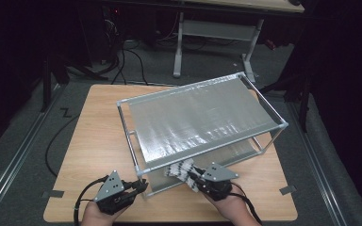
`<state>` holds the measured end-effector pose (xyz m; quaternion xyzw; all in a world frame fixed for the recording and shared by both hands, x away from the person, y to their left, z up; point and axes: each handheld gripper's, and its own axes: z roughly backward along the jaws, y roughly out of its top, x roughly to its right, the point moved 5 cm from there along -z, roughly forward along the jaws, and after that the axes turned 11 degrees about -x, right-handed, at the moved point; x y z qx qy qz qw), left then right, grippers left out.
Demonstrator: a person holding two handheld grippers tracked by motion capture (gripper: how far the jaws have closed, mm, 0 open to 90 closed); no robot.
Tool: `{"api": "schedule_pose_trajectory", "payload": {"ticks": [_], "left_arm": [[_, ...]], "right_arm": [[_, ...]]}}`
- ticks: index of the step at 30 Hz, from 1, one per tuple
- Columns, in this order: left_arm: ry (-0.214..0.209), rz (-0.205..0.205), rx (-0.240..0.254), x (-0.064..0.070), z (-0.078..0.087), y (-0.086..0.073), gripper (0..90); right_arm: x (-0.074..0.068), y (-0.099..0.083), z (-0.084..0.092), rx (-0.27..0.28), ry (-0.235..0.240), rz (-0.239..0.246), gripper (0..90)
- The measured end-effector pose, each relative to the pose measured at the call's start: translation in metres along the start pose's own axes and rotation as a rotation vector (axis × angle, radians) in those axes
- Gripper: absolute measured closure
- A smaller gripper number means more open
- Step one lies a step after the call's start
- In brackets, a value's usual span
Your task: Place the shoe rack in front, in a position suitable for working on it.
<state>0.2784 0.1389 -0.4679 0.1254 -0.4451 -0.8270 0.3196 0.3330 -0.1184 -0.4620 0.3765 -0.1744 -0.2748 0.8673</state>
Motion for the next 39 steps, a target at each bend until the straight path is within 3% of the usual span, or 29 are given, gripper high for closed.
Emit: {"api": "schedule_pose_trajectory", "payload": {"ticks": [1,4,8,13,20,27,30,34,39], "left_arm": [[0.002,0.000,-0.001,0.000,0.000,0.000,80.4],[0.004,0.000,0.000,0.001,0.000,0.000,80.4],[0.008,-0.003,-0.002,0.001,0.000,0.000,80.6],[0.013,-0.007,-0.002,0.001,0.000,0.000,80.9],[0.012,-0.008,0.001,0.001,-0.001,0.000,80.9],[0.011,-0.005,0.006,0.002,-0.002,0.001,80.8],[0.008,-0.002,0.009,0.003,-0.003,0.001,80.8],[0.003,-0.007,0.011,0.004,-0.004,0.001,80.7],[0.004,-0.012,0.009,0.004,-0.004,0.001,80.7]], "right_arm": [[0.000,0.000,0.003,0.014,0.007,-0.007,78.6],[-0.001,0.002,0.014,0.048,-0.013,0.031,78.6],[-0.001,0.006,0.033,0.135,-0.026,0.029,78.7],[0.000,0.016,0.058,0.243,-0.059,0.008,79.0],[0.003,0.031,0.084,0.363,-0.061,-0.038,79.1],[0.007,0.054,0.110,0.480,-0.099,-0.048,78.9],[0.010,0.063,0.114,0.504,-0.091,-0.070,78.7],[0.007,0.080,0.114,0.511,-0.089,-0.054,78.2],[0.001,0.097,0.088,0.444,-0.071,-0.075,76.9]]}}
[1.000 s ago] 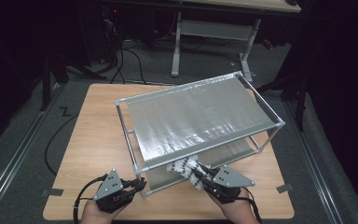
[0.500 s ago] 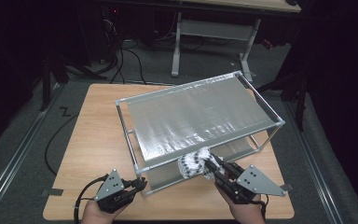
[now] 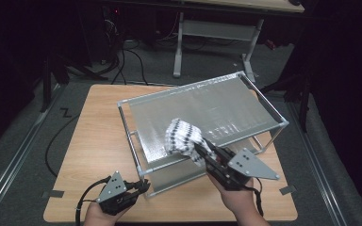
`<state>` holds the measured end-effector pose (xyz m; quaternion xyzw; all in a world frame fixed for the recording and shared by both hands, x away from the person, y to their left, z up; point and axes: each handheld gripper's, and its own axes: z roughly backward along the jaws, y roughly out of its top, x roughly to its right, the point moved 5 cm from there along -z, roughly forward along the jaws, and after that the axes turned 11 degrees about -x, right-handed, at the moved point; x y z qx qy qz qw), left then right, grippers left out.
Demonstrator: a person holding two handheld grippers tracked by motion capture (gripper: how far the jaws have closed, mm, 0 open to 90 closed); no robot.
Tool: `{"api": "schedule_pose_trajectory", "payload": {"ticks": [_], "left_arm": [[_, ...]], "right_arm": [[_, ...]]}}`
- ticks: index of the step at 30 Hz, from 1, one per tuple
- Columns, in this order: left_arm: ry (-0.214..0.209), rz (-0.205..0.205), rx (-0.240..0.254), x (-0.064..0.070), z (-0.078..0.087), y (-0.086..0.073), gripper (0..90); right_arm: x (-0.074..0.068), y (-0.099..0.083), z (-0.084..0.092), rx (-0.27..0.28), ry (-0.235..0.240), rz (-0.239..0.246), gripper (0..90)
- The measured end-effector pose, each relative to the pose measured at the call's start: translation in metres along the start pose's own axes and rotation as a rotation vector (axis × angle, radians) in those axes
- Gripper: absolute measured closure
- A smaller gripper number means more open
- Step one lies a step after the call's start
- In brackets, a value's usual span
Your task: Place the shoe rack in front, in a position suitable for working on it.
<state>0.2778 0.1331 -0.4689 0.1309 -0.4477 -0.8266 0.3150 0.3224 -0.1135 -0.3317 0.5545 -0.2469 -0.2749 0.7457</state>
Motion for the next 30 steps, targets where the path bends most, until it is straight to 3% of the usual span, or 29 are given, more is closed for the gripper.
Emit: {"api": "schedule_pose_trajectory", "payload": {"ticks": [5,11,14,18,22,26,30], "left_arm": [[0.000,-0.003,-0.002,0.000,0.000,0.000,80.7],[-0.005,-0.006,-0.003,0.001,0.001,0.000,80.7],[-0.006,-0.006,-0.004,0.001,0.001,0.000,80.7],[-0.006,-0.001,-0.004,0.001,0.001,0.000,80.6],[-0.006,0.005,-0.002,0.001,0.000,0.000,80.4],[-0.009,0.006,-0.001,0.001,0.000,0.000,80.3],[-0.005,0.010,0.000,0.001,0.000,0.000,80.3]], "right_arm": [[-0.018,-0.001,-0.035,-0.062,0.041,-0.063,74.3],[-0.037,0.001,-0.052,-0.071,0.076,-0.068,71.5],[-0.040,-0.005,-0.061,-0.101,0.082,-0.073,61.6],[-0.041,-0.007,-0.059,-0.083,0.093,-0.060,46.5],[-0.039,-0.010,-0.053,-0.056,0.087,-0.058,46.9],[-0.035,-0.018,-0.051,-0.059,0.083,-0.074,47.1],[-0.031,-0.020,-0.051,-0.076,0.093,-0.087,41.6]]}}
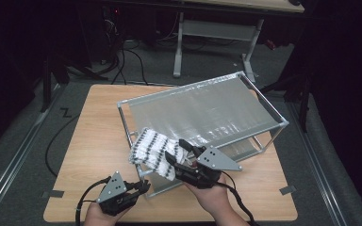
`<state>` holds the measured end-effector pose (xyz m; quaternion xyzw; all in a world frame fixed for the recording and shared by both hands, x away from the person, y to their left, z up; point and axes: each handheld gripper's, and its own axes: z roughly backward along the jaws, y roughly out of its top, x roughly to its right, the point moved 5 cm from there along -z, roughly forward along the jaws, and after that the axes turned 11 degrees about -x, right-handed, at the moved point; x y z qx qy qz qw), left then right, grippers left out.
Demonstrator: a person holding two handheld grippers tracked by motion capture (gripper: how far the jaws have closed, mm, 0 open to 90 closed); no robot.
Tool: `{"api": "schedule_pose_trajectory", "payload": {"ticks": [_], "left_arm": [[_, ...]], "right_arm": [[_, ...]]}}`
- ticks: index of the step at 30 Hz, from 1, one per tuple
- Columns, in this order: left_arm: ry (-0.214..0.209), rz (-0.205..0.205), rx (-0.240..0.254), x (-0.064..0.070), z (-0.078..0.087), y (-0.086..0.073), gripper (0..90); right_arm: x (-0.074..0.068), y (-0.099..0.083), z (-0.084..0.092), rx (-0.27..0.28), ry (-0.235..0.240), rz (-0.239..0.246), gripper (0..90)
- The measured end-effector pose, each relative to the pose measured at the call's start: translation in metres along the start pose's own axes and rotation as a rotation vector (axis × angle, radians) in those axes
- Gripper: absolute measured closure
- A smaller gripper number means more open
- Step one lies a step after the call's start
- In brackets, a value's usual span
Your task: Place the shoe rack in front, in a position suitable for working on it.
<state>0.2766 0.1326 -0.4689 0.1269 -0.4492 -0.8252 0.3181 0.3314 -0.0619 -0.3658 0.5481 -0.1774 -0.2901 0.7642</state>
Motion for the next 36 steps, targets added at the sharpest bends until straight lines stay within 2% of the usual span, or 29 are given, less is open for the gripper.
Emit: {"api": "schedule_pose_trajectory", "payload": {"ticks": [2,6,8,9,10,13,16,17,21,22,23,24,26,29,35,36], "left_arm": [[-0.002,0.001,0.000,0.000,0.000,0.000,80.3],[-0.003,0.000,0.001,0.000,0.000,0.000,80.3],[-0.005,0.003,0.002,0.000,0.000,0.000,80.2],[-0.006,0.004,0.002,0.000,0.000,0.000,80.2],[-0.007,0.005,0.002,0.000,0.000,0.000,80.1],[-0.007,0.003,0.000,0.000,0.000,0.000,80.2],[-0.008,0.003,0.001,-0.001,0.000,0.000,80.2],[-0.006,0.003,0.001,0.000,0.000,0.000,80.2],[-0.002,0.000,-0.002,0.000,0.000,0.000,80.2],[-0.002,-0.002,-0.005,0.000,0.000,0.000,80.2],[-0.001,-0.003,-0.005,0.000,0.000,0.000,80.2],[0.000,-0.002,-0.004,0.000,0.000,0.000,80.3],[-0.002,-0.001,-0.003,0.000,0.000,0.000,80.3],[-0.006,-0.001,-0.004,0.000,0.000,0.000,80.2],[-0.004,0.000,-0.004,0.000,0.000,0.000,80.1],[-0.003,0.000,-0.003,0.000,0.000,0.000,80.2]], "right_arm": [[0.002,0.001,0.002,0.002,-0.007,0.007,40.1],[0.000,0.000,0.004,-0.003,0.016,0.020,31.2],[-0.002,0.000,0.004,-0.002,0.010,0.049,34.3],[-0.002,0.000,0.003,-0.001,-0.020,0.049,36.8],[-0.003,0.000,0.002,-0.009,-0.030,0.048,37.1],[-0.006,-0.001,0.000,-0.012,-0.027,0.037,42.9],[-0.010,-0.003,-0.001,0.004,-0.050,0.073,48.7],[-0.011,-0.003,-0.002,0.003,-0.049,0.078,48.8],[-0.015,-0.008,-0.006,-0.013,0.014,0.051,53.2],[-0.016,-0.009,-0.008,-0.023,0.025,0.057,53.4],[-0.017,-0.011,-0.010,-0.027,0.006,0.067,53.3],[-0.019,-0.013,-0.012,-0.024,-0.016,0.079,53.4],[-0.021,-0.014,-0.014,-0.008,-0.029,0.073,53.6],[-0.024,-0.014,-0.018,-0.003,0.000,0.055,55.9],[-0.025,-0.008,-0.013,0.058,-0.044,0.071,54.5],[-0.024,-0.008,-0.014,0.054,-0.040,0.066,57.7]]}}
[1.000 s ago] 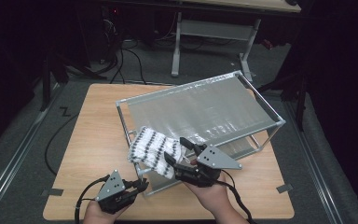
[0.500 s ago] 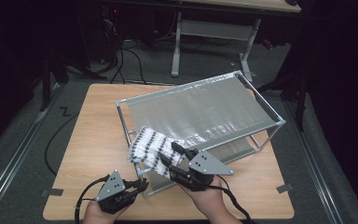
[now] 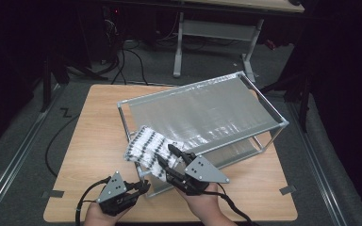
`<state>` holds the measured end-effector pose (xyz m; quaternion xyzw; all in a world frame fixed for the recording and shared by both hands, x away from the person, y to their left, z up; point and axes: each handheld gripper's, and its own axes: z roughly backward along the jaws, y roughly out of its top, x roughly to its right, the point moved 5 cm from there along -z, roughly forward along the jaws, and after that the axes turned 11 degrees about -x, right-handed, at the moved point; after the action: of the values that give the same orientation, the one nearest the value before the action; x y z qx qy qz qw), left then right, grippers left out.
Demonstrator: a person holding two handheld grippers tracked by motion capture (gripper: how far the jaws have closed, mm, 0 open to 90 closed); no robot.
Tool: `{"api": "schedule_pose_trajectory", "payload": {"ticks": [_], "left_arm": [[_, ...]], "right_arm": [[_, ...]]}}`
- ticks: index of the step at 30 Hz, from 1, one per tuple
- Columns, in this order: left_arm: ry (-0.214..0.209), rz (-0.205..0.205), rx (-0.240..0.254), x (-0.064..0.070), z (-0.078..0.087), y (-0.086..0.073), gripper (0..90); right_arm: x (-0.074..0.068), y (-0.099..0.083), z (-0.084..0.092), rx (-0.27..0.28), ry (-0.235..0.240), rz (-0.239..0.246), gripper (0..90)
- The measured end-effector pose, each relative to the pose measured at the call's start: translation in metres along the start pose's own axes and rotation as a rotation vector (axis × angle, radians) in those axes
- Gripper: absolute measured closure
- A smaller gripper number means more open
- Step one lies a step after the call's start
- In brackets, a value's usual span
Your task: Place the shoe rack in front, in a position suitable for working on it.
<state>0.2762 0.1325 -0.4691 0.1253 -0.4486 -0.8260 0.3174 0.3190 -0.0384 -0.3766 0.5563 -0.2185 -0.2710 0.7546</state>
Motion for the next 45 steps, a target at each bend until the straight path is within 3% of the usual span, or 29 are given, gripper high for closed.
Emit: {"api": "schedule_pose_trajectory", "payload": {"ticks": [1,4,10,13,15,20,26,33,45], "left_arm": [[-0.001,0.001,0.001,0.000,0.000,0.000,80.2],[-0.004,-0.001,0.003,0.000,0.000,0.000,80.2],[-0.005,0.002,0.002,0.000,-0.001,0.000,80.1],[-0.002,-0.002,0.000,0.000,-0.001,-0.001,80.1],[0.001,-0.002,0.001,0.000,-0.001,-0.001,80.2],[0.002,-0.003,0.002,0.000,-0.001,-0.001,80.3],[0.003,-0.006,0.000,0.000,-0.001,-0.001,80.4],[0.000,-0.012,0.000,-0.001,-0.001,-0.001,80.6],[0.003,-0.002,-0.001,0.000,-0.001,-0.001,80.5]], "right_arm": [[0.002,-0.001,-0.003,-0.019,0.011,-0.005,63.4],[0.002,-0.008,-0.008,-0.043,0.002,-0.014,64.7],[-0.008,-0.005,-0.008,-0.046,0.027,0.003,62.5],[-0.004,0.000,-0.007,-0.017,0.020,-0.007,57.3],[-0.003,0.000,-0.010,-0.028,0.021,-0.015,58.8],[-0.012,-0.007,-0.013,-0.073,-0.033,0.040,65.5],[-0.009,-0.007,-0.013,-0.084,-0.033,0.028,65.8],[-0.001,-0.009,-0.011,-0.083,-0.061,0.027,65.7],[0.029,-0.013,-0.002,-0.085,-0.134,0.002,65.6]]}}
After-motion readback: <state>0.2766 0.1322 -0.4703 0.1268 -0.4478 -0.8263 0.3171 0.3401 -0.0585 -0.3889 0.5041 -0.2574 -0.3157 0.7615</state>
